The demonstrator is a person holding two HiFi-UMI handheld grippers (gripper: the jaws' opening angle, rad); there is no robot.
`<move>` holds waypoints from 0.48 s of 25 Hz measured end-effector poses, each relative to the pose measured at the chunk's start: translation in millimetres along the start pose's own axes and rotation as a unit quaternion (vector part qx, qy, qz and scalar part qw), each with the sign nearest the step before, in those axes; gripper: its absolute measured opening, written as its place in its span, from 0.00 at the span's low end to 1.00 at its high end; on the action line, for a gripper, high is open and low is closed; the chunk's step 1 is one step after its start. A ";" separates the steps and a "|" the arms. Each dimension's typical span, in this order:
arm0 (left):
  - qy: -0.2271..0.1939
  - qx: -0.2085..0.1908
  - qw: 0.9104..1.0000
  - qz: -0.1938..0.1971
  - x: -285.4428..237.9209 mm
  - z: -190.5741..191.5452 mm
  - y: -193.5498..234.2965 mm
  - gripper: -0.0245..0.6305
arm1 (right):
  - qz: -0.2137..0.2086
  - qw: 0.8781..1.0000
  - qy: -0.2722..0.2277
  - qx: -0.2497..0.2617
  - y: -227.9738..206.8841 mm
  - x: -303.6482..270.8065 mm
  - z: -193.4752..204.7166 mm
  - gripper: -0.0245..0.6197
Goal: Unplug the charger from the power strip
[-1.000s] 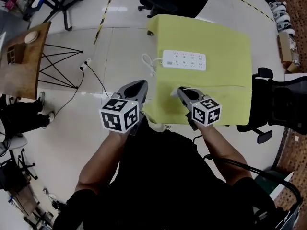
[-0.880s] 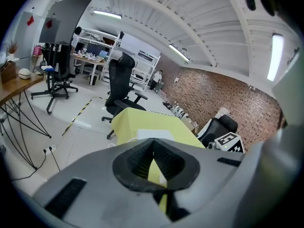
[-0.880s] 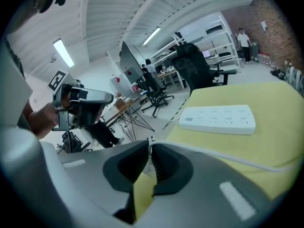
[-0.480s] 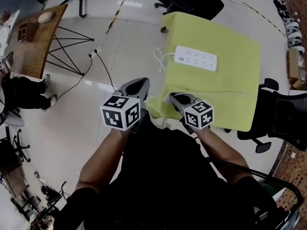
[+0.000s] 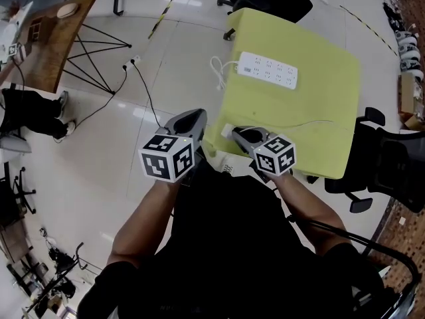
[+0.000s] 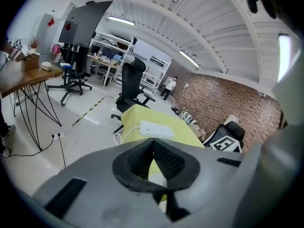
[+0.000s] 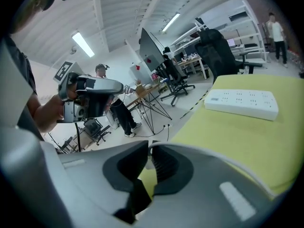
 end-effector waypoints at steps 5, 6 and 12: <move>-0.010 0.003 1.000 -0.009 6.6 18.4 -19.2 0.05 | 0.016 1.000 0.022 -0.005 -12.8 11.7 25.5 0.08; -0.012 0.004 1.000 -0.012 9.1 22.2 -23.4 0.05 | 0.023 0.999 0.030 -0.009 -17.0 13.4 32.0 0.09; -0.009 0.016 1.000 -0.022 25.2 49.5 -41.9 0.05 | 0.050 0.996 0.069 -0.040 -35.8 20.7 70.6 0.26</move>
Point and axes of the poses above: the fingertips, and each gripper's own axes: x backward along the fingers, y to its left, z out of its underside, the point moved 7 cm from there along x, backward along the fingers, and after that the axes turned 7 degrees about y, right-handed, at the moved point
